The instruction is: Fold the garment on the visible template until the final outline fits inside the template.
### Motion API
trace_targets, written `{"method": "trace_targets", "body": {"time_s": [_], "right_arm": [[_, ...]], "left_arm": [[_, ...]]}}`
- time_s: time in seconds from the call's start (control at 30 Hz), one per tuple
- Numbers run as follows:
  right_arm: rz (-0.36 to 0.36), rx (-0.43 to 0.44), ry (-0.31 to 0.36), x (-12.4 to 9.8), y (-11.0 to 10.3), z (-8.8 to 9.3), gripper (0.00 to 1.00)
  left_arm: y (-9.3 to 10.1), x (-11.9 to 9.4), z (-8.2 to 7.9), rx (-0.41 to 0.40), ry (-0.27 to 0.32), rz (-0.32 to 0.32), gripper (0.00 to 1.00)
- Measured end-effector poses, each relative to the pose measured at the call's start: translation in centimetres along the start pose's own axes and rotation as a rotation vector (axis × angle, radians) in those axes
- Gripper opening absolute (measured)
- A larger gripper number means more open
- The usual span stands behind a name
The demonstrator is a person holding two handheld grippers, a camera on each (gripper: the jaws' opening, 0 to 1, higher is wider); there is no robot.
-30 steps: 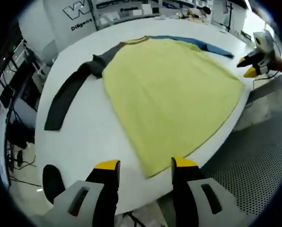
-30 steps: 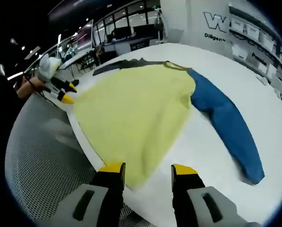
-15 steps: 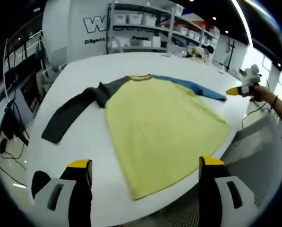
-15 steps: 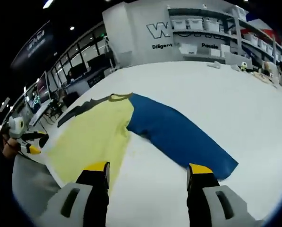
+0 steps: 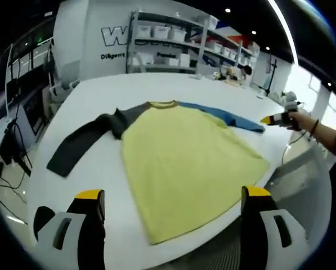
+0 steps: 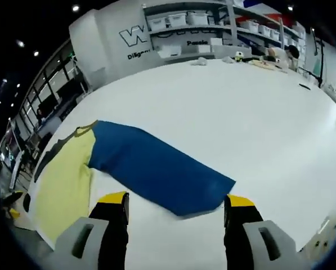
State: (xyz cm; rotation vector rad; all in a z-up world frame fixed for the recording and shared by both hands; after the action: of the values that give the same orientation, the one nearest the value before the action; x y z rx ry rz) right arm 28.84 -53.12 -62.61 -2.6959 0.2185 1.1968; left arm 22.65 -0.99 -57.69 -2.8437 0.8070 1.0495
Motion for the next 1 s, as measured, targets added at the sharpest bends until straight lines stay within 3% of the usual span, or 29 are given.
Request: {"method": "trace_targets", "body": {"time_s": [0.4, 0.57, 0.67, 0.73, 0.9, 1.0], "right_arm": [[0.144, 0.002, -0.064, 2.4, 1.3, 0.9, 0.49], [0.201, -0.054, -0.022, 2.7, 1.5, 0.8, 0.44], [0.191, -0.044, 0.011, 2.8, 1.1, 0.7, 0.34], [0.191, -0.059, 0.023, 2.9, 1.0, 0.5, 0.22], [0.186, -0.079, 0.025, 3.2, 1.5, 0.1, 0.0], [0.185, -0.071, 0.027, 3.4, 2.1, -0.2, 0.0]], "left_arm": [[1.0, -0.2, -0.4, 0.041, 0.014, 0.038, 0.98], [0.9, -0.1, 0.4, 0.043, -0.02, 0.04, 0.97], [1.0, -0.2, 0.4, 0.035, -0.013, 0.04, 0.97], [1.0, -0.3, 0.3, 0.035, -0.012, 0.041, 0.96], [0.7, -0.6, 0.2, 0.047, -0.011, 0.025, 0.96], [0.7, -0.7, 0.2, 0.043, -0.009, 0.025, 0.96]]}}
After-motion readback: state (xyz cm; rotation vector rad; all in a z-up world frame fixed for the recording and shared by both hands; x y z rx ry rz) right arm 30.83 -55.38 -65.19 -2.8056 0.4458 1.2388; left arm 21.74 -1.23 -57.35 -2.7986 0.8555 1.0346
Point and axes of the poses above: the point that each gripper's makers call its tool centre point, and the gripper's own axes: x roughly forward along the fingers, y roughly to its right, z roughly out of its underside, the point moved 3 cm from there along -x, roughly backward along the fingers, and after that the axes turned 4 degrees about z, right-handed, at the moved point
